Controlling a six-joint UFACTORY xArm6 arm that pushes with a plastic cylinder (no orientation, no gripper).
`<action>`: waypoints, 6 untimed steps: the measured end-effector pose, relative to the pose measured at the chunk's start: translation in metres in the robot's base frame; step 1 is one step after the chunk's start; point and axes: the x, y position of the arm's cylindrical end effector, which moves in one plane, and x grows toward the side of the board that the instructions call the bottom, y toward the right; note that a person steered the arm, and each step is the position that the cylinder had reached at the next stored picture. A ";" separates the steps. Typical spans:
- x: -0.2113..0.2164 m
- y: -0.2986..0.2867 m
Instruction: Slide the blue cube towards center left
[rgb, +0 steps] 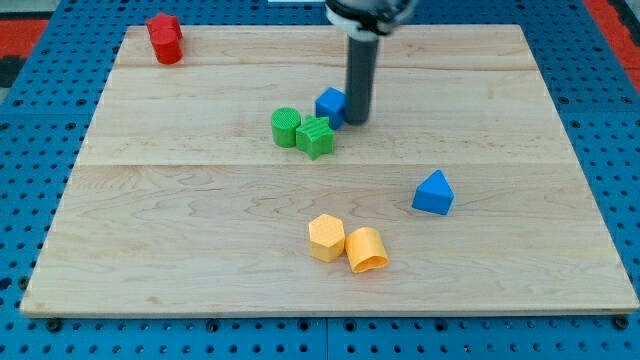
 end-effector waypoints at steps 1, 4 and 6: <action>-0.028 0.004; 0.001 -0.124; 0.043 -0.195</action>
